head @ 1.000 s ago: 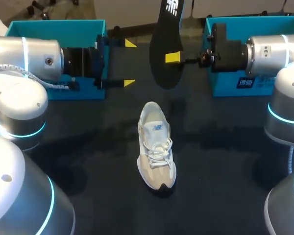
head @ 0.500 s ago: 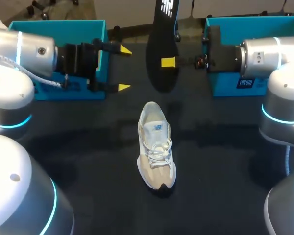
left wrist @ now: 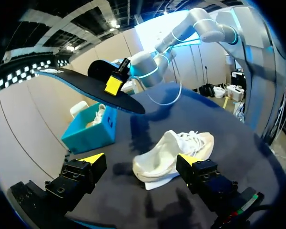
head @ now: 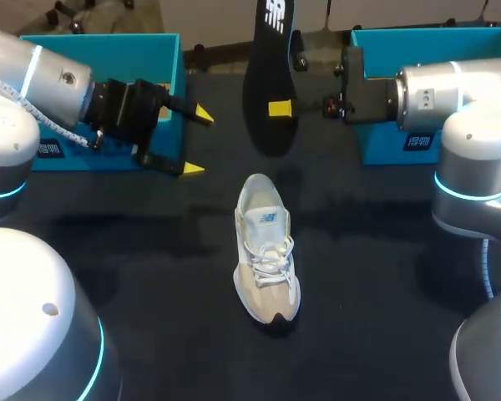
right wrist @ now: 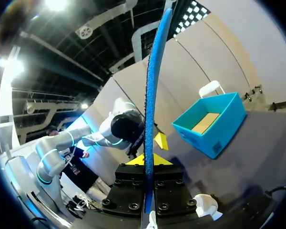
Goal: Take the shoe out of the shoebox, open the shoe tongue, remove and reinsert the insole, then place the shoe into the shoebox
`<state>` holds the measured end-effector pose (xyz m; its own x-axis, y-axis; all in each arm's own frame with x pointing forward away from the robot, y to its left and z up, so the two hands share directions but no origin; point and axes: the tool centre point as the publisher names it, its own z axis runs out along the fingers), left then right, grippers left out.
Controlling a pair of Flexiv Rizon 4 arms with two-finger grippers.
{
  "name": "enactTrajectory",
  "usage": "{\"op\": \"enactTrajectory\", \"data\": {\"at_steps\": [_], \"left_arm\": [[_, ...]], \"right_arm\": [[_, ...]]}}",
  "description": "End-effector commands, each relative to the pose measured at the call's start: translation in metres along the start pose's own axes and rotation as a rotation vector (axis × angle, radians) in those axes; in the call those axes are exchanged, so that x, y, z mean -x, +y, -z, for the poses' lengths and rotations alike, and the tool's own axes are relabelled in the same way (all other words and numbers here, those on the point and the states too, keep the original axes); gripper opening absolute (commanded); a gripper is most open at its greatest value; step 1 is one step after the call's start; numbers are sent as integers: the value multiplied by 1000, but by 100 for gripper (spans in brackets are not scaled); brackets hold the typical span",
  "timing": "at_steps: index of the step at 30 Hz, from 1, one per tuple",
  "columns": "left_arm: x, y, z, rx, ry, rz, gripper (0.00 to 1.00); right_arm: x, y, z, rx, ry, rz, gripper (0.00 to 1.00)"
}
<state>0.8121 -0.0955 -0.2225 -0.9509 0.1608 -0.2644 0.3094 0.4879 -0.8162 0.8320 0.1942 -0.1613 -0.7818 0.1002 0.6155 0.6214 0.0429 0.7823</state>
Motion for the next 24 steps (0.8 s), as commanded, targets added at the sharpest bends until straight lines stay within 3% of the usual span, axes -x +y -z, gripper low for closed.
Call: {"op": "enactTrajectory", "data": {"at_steps": [1, 16, 24], "left_arm": [[-3, 9, -6, 18, 17, 33, 100], [-26, 41, -16, 64, 49, 172, 100], [-34, 58, -19, 77, 35, 230, 100]], "right_arm": [[14, -9, -8, 0, 14, -1, 0], [36, -57, -22, 25, 26, -19, 0], [33, -69, -30, 47, 42, -48, 0]]}}
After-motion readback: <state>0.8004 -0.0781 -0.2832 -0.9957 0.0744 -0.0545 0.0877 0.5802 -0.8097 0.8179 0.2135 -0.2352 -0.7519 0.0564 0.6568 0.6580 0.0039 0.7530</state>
